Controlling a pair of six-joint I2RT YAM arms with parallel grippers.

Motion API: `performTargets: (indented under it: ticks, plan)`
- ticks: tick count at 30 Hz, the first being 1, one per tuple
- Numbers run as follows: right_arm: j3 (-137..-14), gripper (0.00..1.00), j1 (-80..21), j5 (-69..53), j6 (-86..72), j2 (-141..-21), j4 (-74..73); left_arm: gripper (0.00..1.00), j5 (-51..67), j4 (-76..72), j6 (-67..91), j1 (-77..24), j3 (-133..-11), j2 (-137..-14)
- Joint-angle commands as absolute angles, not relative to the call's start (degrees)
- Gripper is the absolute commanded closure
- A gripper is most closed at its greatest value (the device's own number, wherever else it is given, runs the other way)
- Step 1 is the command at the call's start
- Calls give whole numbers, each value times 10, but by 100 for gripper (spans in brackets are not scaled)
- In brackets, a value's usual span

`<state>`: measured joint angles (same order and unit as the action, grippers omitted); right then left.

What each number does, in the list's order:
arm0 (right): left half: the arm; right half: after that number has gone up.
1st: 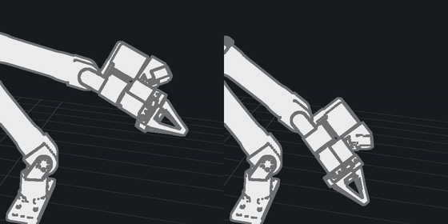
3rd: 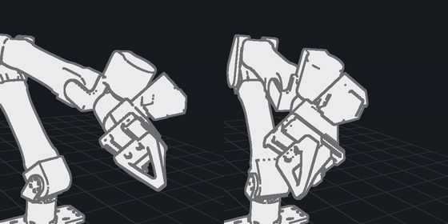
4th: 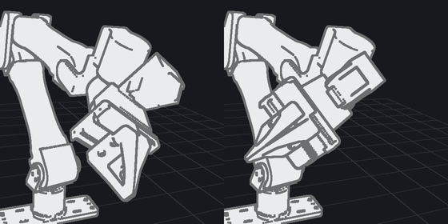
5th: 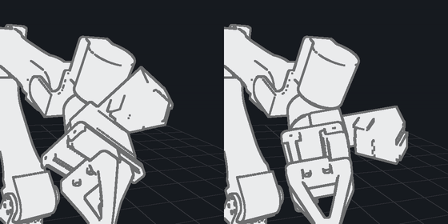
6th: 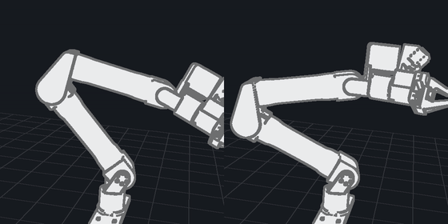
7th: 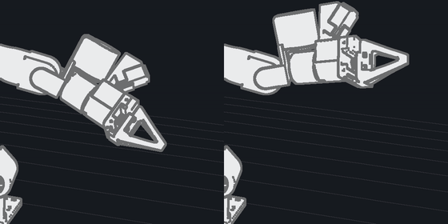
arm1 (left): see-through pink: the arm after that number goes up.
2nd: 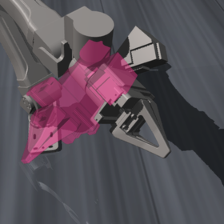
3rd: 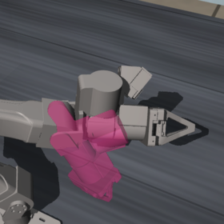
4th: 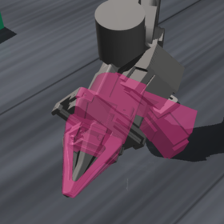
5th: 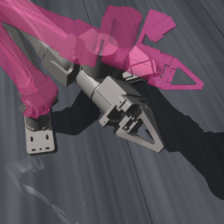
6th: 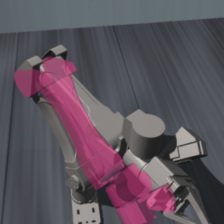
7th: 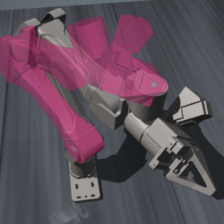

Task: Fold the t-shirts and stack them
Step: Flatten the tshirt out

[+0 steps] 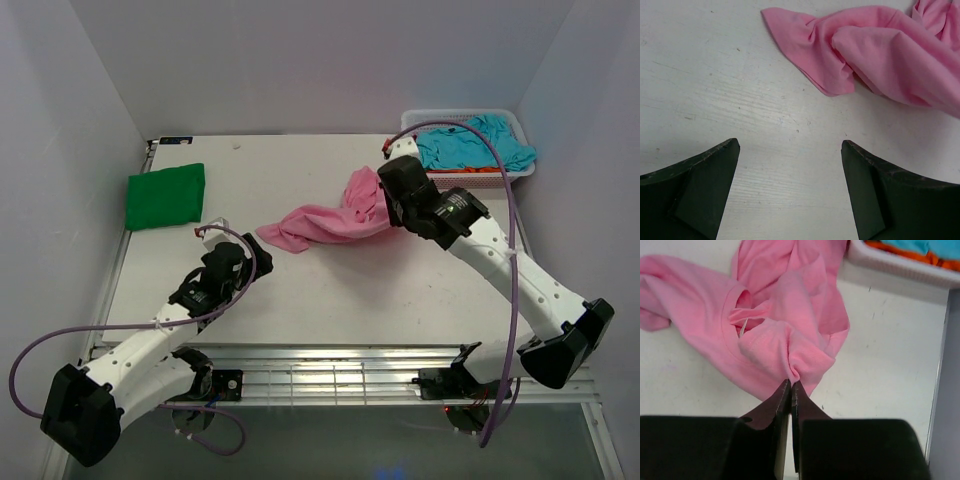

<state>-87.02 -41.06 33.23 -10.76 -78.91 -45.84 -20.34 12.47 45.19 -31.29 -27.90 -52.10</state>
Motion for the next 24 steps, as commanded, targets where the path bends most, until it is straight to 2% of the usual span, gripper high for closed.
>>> performTargets:
  ticks: [1, 3, 6, 7, 9, 12, 13, 17, 24]
  plan:
    - [-814, 92, -434, 365, -233, -775, -604, 7, -193, 134, 443, -312, -287, -510]
    - [-771, 91, -450, 380, -292, -768, -657, 7, -192, 136, 444, -312, -287, -502]
    - [-739, 55, -468, 391, -343, -752, -687, 7, -197, 140, 443, -312, -283, -489]
    - [-740, 35, -471, 396, -346, -751, -691, 7, -199, 141, 441, -312, -282, -486]
    - [-749, 27, -482, 406, -344, -744, -684, 7, -200, 142, 441, -312, -280, -488]
    - [-729, 25, -483, 351, -270, -725, -560, 7, -201, 127, 439, -312, -278, -506]
    - [-712, 25, -483, 333, -226, -718, -462, 7, -205, 119, 439, -312, -273, -512]
    - [-645, 26, -483, 272, -168, -737, -298, 7, -226, 27, 421, -311, -252, -561]
    - [-668, 31, -448, 232, -116, -852, -168, 6, -219, -81, 379, -288, -302, -714]
